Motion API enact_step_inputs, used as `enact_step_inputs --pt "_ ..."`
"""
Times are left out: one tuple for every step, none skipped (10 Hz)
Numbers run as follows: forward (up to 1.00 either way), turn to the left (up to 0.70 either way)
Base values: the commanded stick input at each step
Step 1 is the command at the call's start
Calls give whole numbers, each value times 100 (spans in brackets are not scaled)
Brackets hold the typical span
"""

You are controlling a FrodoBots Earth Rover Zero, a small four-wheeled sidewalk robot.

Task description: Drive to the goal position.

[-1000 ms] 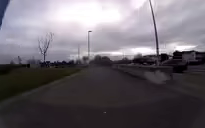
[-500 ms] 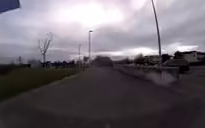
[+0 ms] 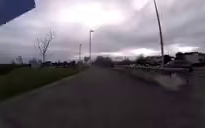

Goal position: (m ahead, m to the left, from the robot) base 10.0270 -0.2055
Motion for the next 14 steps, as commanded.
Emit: enact_step_inputs --pt "85 0" --pt "85 0" --pt "85 0" --pt "85 0" --pt "85 0" --pt "85 0" --pt "85 0" --pt "85 0" --pt "85 0" --pt "85 0" --pt "85 -12" --pt "85 -26" --pt "85 -28" --pt "85 -13"
